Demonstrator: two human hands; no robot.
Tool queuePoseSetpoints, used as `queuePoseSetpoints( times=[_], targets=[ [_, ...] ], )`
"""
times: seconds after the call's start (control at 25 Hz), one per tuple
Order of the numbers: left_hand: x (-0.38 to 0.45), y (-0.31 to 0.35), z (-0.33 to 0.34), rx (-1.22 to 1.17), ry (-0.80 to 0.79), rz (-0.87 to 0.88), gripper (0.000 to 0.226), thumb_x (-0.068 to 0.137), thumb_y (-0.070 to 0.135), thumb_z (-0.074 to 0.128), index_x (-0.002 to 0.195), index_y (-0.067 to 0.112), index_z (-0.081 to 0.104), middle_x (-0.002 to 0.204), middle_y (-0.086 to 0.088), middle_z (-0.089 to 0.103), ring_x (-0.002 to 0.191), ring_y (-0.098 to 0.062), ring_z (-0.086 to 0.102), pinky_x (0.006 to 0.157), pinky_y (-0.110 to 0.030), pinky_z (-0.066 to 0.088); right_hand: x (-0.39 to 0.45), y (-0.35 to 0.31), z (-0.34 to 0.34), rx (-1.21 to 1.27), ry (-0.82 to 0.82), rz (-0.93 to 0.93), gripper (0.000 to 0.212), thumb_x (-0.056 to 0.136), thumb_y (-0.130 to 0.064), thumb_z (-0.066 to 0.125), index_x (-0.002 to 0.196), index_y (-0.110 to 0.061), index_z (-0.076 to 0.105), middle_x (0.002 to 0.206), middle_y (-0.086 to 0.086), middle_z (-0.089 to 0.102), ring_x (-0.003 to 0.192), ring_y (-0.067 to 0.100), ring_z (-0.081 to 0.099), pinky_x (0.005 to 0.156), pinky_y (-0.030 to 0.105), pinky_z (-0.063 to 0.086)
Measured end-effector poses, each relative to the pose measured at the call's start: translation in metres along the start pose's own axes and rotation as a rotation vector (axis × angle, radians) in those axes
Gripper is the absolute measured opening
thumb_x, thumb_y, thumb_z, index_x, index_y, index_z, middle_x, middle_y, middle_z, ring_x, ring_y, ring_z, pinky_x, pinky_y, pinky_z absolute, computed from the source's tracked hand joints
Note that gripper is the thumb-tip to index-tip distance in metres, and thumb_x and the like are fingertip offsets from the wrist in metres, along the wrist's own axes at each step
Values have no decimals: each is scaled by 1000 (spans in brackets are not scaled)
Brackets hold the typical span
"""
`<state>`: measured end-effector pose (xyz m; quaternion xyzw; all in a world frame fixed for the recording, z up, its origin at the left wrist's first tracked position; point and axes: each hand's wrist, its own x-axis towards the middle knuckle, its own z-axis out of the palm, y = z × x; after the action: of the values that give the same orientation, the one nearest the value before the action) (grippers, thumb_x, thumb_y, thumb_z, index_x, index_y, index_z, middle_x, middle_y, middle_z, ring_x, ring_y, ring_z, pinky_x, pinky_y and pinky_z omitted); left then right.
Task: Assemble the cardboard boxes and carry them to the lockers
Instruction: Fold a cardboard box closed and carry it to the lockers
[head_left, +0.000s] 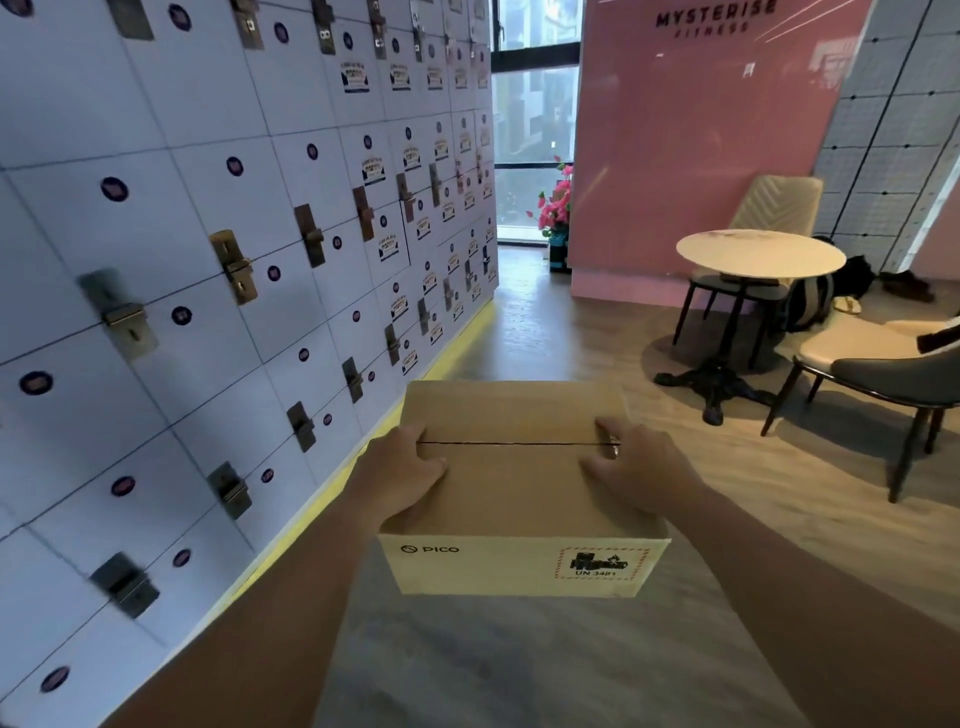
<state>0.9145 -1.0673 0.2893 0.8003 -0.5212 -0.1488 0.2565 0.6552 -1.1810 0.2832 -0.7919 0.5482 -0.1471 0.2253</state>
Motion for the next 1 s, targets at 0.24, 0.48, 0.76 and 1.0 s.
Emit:
queuePoseSetpoints(
  times=[0.24,0.48,0.76,1.0],
  targets=[
    [222,-28,12,-26,7,2,26,88,32,63,85,38,37,79,18,43,85,-15,51,70,-27,41,216,-20,26,-21,-11,-1,60,89,-49,67,143,-25,53,123,6,68,107,27,63,91,41,52],
    [434,-25,14,-5,-51,48,18,86,31,64,99,26,54,92,7,61,88,-19,64,74,-32,53,407,-33,17,-50,-1,62,65,91,-48,65,148,-21,49,128,6,66,108,23,62,88,34,52],
    [687,7,61,37,-74,107,26,86,35,64,97,29,41,95,3,59,83,-16,57,74,-32,51,646,2,0,-67,16,78,53,93,-46,65,138,-19,55,121,4,67,88,17,54,75,30,44],
    [897,54,81,3,-70,101,28,90,33,64,91,35,36,88,10,51,84,-14,56,71,-23,47,877,28,-34,-68,9,31,58,90,-48,65,141,-22,54,120,1,68,92,16,58,82,32,50]
  ],
)
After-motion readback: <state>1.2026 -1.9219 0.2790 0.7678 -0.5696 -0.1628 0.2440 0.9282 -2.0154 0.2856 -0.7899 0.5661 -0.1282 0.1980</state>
